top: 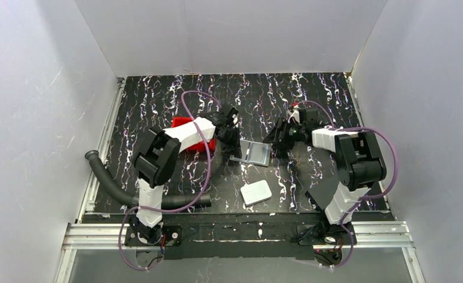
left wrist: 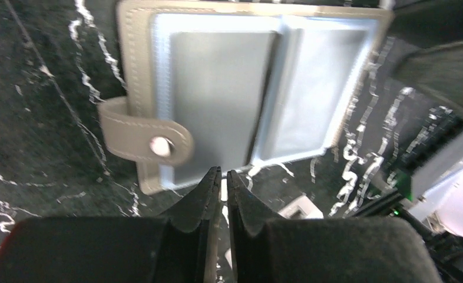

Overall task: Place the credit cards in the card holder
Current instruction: Pick up the card holder from the center of the board.

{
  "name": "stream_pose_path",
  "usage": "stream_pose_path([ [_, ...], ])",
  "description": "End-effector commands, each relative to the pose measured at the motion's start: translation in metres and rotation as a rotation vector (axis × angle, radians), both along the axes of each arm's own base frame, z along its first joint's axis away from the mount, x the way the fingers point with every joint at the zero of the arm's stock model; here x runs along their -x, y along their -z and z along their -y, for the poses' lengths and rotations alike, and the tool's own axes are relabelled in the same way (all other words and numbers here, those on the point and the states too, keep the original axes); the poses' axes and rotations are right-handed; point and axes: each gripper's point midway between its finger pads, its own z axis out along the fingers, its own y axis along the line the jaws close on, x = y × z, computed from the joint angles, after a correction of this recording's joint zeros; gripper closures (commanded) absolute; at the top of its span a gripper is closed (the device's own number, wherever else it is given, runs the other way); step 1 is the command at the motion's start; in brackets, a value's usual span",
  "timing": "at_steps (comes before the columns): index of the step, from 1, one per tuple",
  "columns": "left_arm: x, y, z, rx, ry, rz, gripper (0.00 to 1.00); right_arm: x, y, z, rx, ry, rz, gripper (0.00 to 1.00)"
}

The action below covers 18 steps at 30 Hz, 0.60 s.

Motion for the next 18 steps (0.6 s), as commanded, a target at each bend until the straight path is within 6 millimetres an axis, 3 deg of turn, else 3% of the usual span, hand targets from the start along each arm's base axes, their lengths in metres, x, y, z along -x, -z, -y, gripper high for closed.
stream_pose_path([
  [1, -0.012, 0.012, -0.009, -0.074, -0.033, 0.031, 0.93, -0.012, 0.021, 0.017, 0.117, 0.028, 0.004, 0.3],
  [5, -0.005, 0.029, -0.014, -0.096, -0.041, 0.0, 0.93, -0.003, 0.027, 0.009, 0.063, 0.008, -0.028, 0.3],
  [9, 0.003, 0.041, -0.02, -0.112, -0.048, -0.025, 0.93, 0.013, 0.021, -0.01, -0.087, -0.004, -0.063, 0.3],
  [18, 0.013, 0.051, -0.025, -0.118, -0.051, -0.054, 0.94, 0.021, -0.015, -0.028, -0.291, 0.043, -0.055, 0.32],
])
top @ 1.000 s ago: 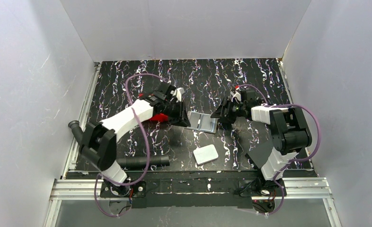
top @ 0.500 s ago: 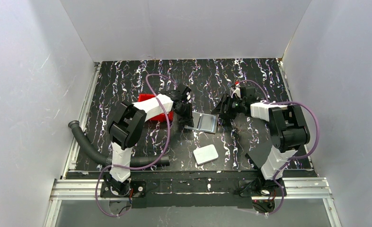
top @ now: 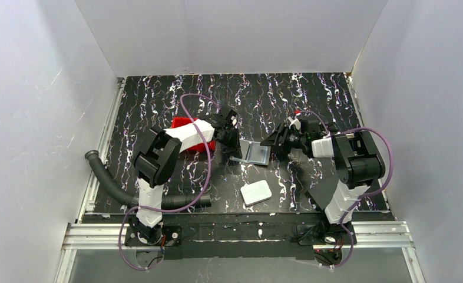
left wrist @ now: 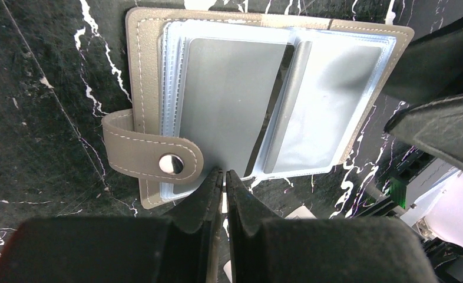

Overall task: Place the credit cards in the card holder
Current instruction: Pick up the card holder from the center of the board.

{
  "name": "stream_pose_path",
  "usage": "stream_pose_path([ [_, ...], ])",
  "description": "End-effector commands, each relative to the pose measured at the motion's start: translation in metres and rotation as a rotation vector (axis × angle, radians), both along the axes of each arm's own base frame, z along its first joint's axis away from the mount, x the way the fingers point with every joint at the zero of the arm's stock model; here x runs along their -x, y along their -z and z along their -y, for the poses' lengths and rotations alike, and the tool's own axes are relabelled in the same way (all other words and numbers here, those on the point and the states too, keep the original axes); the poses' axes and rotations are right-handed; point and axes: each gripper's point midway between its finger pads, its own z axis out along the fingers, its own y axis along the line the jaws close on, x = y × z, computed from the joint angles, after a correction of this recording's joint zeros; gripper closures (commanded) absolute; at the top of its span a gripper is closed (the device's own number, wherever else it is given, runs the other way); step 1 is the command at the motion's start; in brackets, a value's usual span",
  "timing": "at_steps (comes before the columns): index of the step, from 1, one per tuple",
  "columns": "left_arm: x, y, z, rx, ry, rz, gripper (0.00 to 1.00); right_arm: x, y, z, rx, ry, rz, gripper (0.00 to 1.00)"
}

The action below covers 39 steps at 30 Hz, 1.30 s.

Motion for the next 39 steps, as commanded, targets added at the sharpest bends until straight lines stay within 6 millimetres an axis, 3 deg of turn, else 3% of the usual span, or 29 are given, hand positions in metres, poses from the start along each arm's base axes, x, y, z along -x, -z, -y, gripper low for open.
stream_pose_path([
  [1, 0.017, 0.028, -0.022, -0.105, -0.012, -0.055, 0.94, 0.008, -0.014, -0.01, -0.071, 0.025, -0.016, 0.33],
  [6, 0.017, 0.021, -0.016, -0.081, -0.006, -0.048, 0.94, 0.007, -0.003, -0.022, 0.044, 0.041, 0.015, 0.46],
  [9, 0.014, 0.006, -0.012, -0.054, 0.005, -0.026, 0.88, 0.006, 0.005, -0.029, 0.124, 0.042, 0.037, 0.55],
  [14, 0.01, -0.036, -0.008, -0.016, 0.041, 0.029, 0.73, 0.0, -0.005, -0.019, 0.208, 0.077, 0.102, 0.77],
  [16, 0.008, -0.071, -0.006, 0.036, 0.054, 0.084, 0.65, 0.0, -0.015, -0.015, 0.25, 0.059, 0.141, 0.84],
  [20, 0.015, -0.143, -0.014, 0.145, 0.088, 0.184, 0.54, 0.002, -0.046, -0.022, 0.243, -0.089, 0.233, 0.97],
  [24, 0.024, -0.201, -0.051, 0.273, 0.046, 0.246, 0.48, 0.018, -0.086, -0.04, 0.11, -0.235, 0.295, 0.99],
  [28, 0.027, -0.251, -0.111, 0.452, -0.072, 0.319, 0.43, 0.045, -0.153, -0.063, -0.119, -0.36, 0.402, 0.99],
  [31, 0.04, -0.284, -0.131, 0.568, -0.063, 0.37, 0.38, 0.07, -0.201, -0.074, -0.227, -0.467, 0.493, 0.99],
  [32, 0.047, -0.295, -0.132, 0.618, -0.037, 0.382, 0.3, 0.079, -0.215, -0.078, -0.252, -0.505, 0.521, 0.99],
  [34, 0.059, -0.31, -0.127, 0.704, 0.045, 0.386, 0.05, 0.095, -0.241, -0.084, -0.287, -0.581, 0.575, 0.99],
  [39, 0.071, -0.309, -0.121, 0.742, 0.134, 0.373, 0.03, 0.12, -0.266, -0.092, -0.292, -0.69, 0.611, 0.99],
])
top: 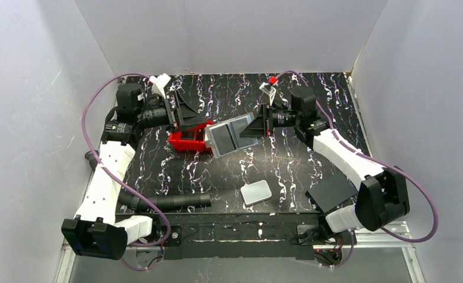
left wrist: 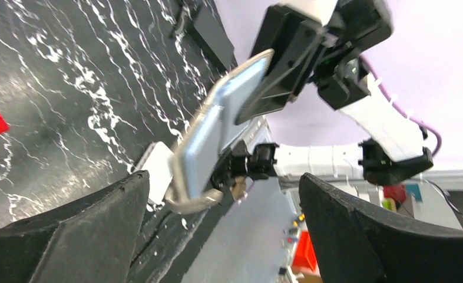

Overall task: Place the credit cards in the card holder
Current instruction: Pick up the card holder from the center of the board, then close the card holder at the center of the board.

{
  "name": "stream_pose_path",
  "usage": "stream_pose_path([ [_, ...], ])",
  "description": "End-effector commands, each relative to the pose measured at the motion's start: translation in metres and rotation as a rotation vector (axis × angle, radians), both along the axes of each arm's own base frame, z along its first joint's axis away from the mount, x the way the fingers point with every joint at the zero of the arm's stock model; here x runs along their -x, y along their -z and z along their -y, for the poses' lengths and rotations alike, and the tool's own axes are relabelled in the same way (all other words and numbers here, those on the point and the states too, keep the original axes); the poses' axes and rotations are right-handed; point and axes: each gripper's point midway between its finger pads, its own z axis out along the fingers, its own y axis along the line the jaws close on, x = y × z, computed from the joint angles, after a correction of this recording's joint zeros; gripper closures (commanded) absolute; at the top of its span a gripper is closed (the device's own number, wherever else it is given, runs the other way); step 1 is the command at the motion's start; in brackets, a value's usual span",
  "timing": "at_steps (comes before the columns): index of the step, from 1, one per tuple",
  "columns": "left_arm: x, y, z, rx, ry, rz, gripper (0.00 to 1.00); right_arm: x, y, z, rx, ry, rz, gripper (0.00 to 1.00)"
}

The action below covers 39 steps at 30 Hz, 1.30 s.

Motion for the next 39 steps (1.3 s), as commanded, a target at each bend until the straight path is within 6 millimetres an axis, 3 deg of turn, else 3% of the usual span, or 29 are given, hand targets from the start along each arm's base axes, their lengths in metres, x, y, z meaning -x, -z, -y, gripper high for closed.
stream_pose_path([
  [1, 0.029, 0.002, 0.016, 0.066, 0.187, -0.007, 0.04, 0.034, -0.046, -0.003, -0.058, -0.171, 0.109, 0.99],
  [7, 0.049, 0.016, 0.032, 0.084, 0.303, -0.054, 0.31, 0.052, -0.054, -0.007, -0.066, -0.265, 0.109, 0.99],
  [12, 0.064, 0.011, 0.042, 0.108, 0.392, -0.048, 0.26, 0.055, -0.043, -0.008, -0.006, -0.279, 0.094, 0.99],
  [16, 0.07, 0.018, 0.058, 0.086, 0.435, -0.079, 0.31, 0.055, -0.039, -0.009, 0.018, -0.287, 0.096, 0.99],
  [19, 0.066, 0.031, 0.063, 0.043, 0.427, -0.118, 0.51, 0.053, -0.032, -0.007, 0.065, -0.276, 0.106, 0.99],
  [21, 0.063, 0.039, 0.063, 0.009, 0.416, -0.141, 0.59, 0.051, -0.027, -0.005, 0.097, -0.264, 0.115, 0.99],
  [24, 0.061, 0.046, 0.061, -0.032, 0.401, -0.153, 0.84, 0.048, -0.021, -0.003, 0.134, -0.239, 0.124, 0.99],
  [26, 0.058, 0.052, 0.059, -0.059, 0.384, -0.166, 0.89, 0.045, -0.013, -0.002, 0.184, -0.222, 0.133, 0.99],
  [30, 0.035, 0.079, 0.051, -0.183, 0.234, -0.205, 1.0, 0.038, 0.008, -0.004, 0.361, -0.148, 0.174, 0.73],
  [31, 0.021, 0.092, 0.055, -0.167, 0.174, -0.233, 1.0, 0.033, -0.002, -0.005, 0.362, -0.069, 0.196, 0.46],
  [35, 0.003, 0.097, 0.064, -0.101, 0.109, -0.286, 1.0, 0.049, -0.011, -0.022, 0.305, -0.064, 0.175, 0.29],
  [36, -0.009, 0.098, 0.067, -0.092, 0.078, -0.283, 1.0, 0.062, -0.021, -0.038, 0.19, -0.078, 0.138, 0.24],
  [39, -0.018, 0.095, 0.071, -0.067, 0.063, -0.27, 1.0, 0.064, -0.013, -0.044, 0.17, -0.073, 0.101, 0.23],
])
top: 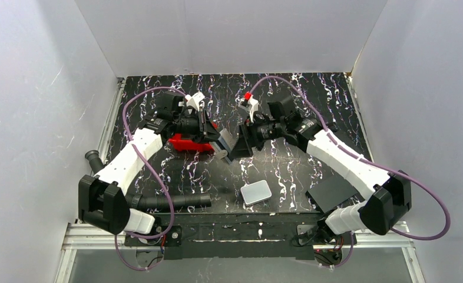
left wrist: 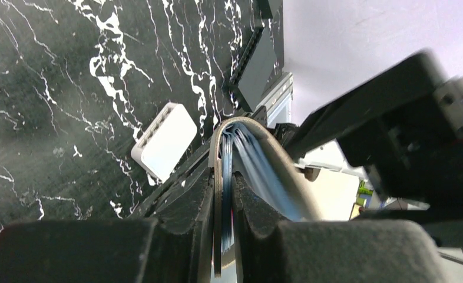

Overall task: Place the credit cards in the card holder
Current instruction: Close the card holder at the center of the board.

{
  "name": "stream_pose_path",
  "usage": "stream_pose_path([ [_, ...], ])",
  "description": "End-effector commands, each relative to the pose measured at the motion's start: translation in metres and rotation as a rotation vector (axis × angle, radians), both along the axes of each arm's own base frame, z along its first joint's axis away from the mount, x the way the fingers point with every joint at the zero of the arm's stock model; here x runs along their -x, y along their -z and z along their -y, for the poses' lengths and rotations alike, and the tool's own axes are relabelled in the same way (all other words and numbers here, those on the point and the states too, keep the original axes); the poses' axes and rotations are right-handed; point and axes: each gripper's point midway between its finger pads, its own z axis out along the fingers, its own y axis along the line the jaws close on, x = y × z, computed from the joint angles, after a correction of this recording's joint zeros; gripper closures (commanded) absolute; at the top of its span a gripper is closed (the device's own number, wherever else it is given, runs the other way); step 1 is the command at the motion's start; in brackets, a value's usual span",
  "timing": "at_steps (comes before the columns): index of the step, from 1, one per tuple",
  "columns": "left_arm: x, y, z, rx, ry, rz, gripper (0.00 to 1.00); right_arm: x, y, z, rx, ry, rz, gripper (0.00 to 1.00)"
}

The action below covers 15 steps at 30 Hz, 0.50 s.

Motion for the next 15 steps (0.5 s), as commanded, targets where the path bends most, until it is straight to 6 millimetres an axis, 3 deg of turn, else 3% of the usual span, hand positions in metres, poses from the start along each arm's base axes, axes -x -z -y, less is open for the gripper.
stream_pose_path([
  [1, -0.024, -0.016, 0.011, 0.086, -0.048, 0.053, 1.0, 0.011, -0.017, -0.019, -0.138, 0.005, -0.045, 0.23],
  [5, -0.031, -0.036, 0.022, 0.224, -0.037, 0.128, 1.0, 0.002, -0.015, -0.026, -0.164, 0.066, -0.12, 0.24],
  [8, -0.034, -0.043, 0.019, 0.217, -0.046, 0.21, 1.0, -0.011, -0.04, -0.023, -0.268, 0.183, -0.183, 0.25],
  [12, -0.038, -0.064, 0.016, 0.214, -0.056, 0.319, 1.0, -0.033, -0.066, 0.01, -0.427, 0.382, -0.236, 0.22],
  [15, -0.037, -0.09, 0.016, 0.259, -0.051, 0.423, 1.0, -0.052, -0.06, 0.043, -0.489, 0.515, -0.366, 0.21],
])
